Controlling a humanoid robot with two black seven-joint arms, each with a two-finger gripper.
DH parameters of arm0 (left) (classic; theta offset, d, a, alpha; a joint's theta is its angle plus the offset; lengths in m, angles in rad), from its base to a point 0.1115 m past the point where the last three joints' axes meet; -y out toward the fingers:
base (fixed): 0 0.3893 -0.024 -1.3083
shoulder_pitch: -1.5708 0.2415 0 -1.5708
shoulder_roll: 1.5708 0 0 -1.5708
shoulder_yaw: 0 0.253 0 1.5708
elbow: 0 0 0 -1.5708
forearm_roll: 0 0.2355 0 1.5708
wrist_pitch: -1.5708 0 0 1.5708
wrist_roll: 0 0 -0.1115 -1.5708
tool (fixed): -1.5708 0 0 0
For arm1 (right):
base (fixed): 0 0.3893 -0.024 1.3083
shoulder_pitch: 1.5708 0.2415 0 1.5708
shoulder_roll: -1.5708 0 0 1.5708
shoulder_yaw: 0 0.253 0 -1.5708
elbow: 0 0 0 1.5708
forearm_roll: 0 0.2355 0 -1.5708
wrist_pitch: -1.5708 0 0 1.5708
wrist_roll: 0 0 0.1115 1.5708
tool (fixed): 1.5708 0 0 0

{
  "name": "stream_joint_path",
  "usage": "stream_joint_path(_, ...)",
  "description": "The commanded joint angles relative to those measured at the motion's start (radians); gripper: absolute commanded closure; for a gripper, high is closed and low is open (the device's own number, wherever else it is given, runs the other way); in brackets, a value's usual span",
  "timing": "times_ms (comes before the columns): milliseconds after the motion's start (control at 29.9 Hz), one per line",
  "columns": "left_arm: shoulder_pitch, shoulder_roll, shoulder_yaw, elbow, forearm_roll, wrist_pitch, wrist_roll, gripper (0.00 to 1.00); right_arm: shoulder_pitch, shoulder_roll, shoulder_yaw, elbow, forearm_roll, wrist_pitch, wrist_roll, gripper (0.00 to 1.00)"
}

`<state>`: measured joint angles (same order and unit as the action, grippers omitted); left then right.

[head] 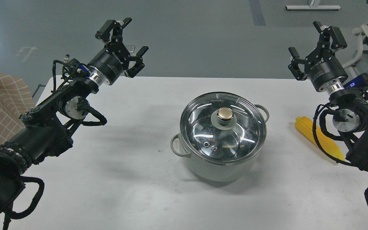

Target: Open pot and put corn in

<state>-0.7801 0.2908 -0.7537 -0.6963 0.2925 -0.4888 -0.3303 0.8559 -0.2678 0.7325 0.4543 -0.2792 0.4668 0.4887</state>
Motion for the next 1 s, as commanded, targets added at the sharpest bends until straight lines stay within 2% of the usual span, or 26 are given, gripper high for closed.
stream_joint_path(0,0.005,-0.010,-0.004,0.000,0.001,0.000,-0.004,0.02,-0.002,-0.001,0.001,0.000,0.000,0.000,0.000,0.00)
stream_joint_path(33,0.005,-0.010,-0.003,0.000,0.001,0.000,-0.010,0.02,-0.002,-0.001,0.001,0.000,0.000,0.000,0.000,0.00)
stream_joint_path(134,0.005,-0.010,0.014,0.000,0.004,0.000,-0.071,0.02,-0.006,0.002,0.001,0.000,0.000,0.000,0.000,0.00)
stream_joint_path(167,0.005,-0.010,0.016,0.000,0.004,0.000,-0.075,0.02,-0.006,0.004,0.001,-0.002,0.000,0.000,0.000,0.00)
stream_joint_path(602,-0.021,0.014,0.016,0.020,0.017,0.000,-0.073,0.02,-0.008,0.007,0.002,-0.002,0.000,-0.002,0.000,0.00)
stream_joint_path(769,-0.062,0.025,0.017,0.000,0.062,0.000,-0.085,0.02,-0.008,0.001,0.001,0.000,-0.002,-0.002,0.000,0.00)
stream_joint_path(869,-0.105,0.044,0.014,-0.067,0.255,0.000,-0.088,0.02,-0.008,-0.001,0.002,0.000,-0.002,-0.002,0.000,0.00)
stream_joint_path(970,-0.130,0.073,0.010,-0.185,0.493,0.000,-0.090,0.02,-0.008,0.002,0.001,0.001,-0.002,-0.002,0.000,0.00)
